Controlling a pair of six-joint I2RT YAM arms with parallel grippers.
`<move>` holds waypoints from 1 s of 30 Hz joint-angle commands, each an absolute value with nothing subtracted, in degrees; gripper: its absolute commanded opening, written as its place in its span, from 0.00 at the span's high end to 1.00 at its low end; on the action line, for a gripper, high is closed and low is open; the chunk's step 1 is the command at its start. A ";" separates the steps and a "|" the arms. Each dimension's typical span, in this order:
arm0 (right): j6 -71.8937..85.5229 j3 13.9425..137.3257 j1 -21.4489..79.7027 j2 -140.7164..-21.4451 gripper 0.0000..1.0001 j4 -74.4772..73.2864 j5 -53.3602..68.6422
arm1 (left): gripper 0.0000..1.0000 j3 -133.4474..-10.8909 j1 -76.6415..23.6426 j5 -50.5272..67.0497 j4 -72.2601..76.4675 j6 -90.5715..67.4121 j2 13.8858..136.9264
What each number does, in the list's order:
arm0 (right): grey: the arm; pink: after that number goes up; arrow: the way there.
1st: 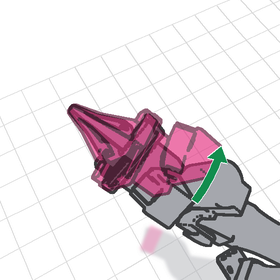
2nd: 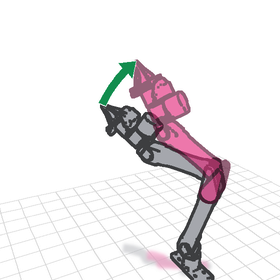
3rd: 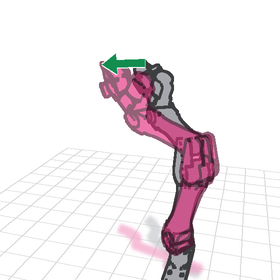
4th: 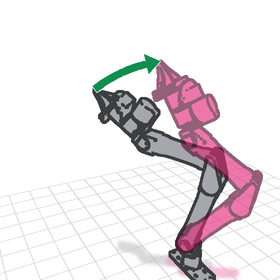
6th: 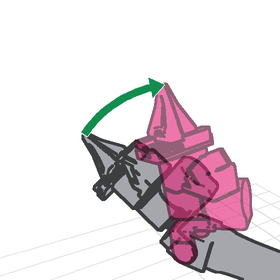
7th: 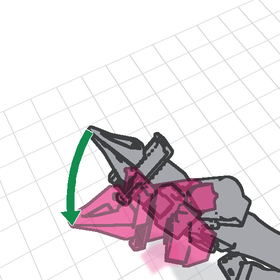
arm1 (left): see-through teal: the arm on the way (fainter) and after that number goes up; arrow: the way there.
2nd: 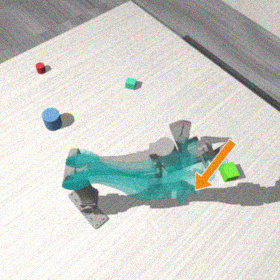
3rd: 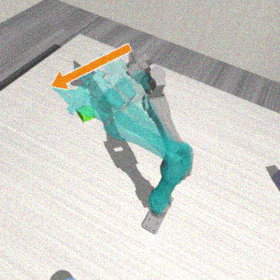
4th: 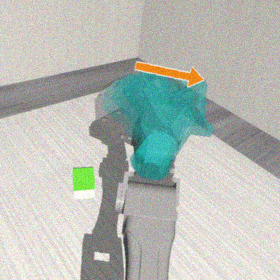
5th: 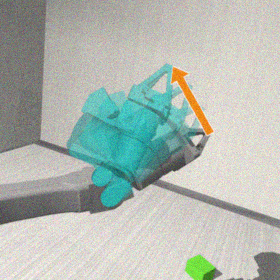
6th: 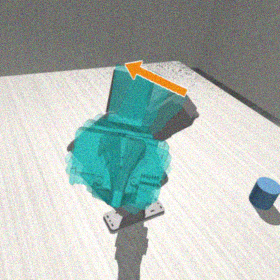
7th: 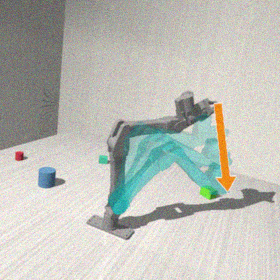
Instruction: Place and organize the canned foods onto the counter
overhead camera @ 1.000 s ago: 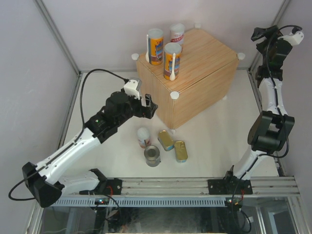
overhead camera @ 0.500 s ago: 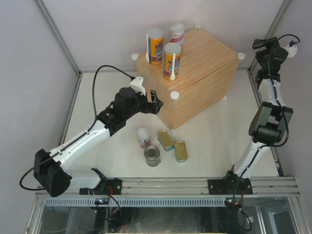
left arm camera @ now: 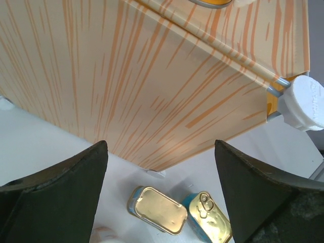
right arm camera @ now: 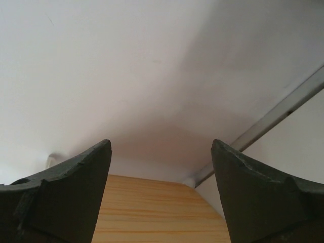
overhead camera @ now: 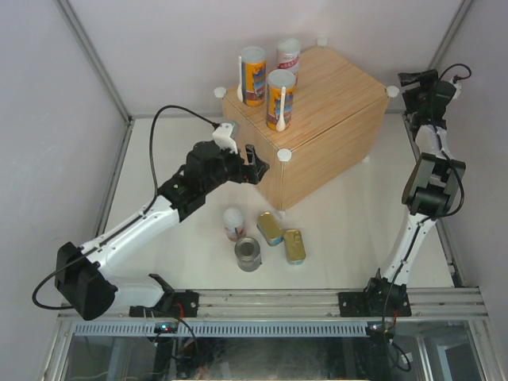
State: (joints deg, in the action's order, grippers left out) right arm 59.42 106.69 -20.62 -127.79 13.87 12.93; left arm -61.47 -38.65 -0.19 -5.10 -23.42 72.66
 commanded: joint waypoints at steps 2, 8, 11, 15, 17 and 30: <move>63.11 117.00 -20.21 -132.08 0.21 11.77 20.50 | 0.10 -60.12 -38.50 1.38 -2.44 -24.08 72.76; 64.54 125.15 -18.76 -138.15 0.21 7.40 26.25 | 0.11 -60.38 -38.50 1.98 -2.37 -23.34 73.23; 64.48 127.56 -18.00 -139.76 0.21 5.57 28.42 | 0.11 -60.30 -38.57 2.18 -2.29 -23.33 73.20; 64.42 127.90 -17.05 -140.53 0.21 5.06 30.81 | 0.11 -60.05 -38.83 2.36 -2.08 -23.25 73.17; 64.50 128.39 -16.61 -141.21 0.21 5.00 32.05 | 0.11 -60.02 -38.97 2.43 -1.94 -23.33 73.21; 63.87 137.11 -14.60 -146.18 0.20 1.41 40.33 | 0.11 -61.13 -40.20 2.95 -1.16 -23.24 74.35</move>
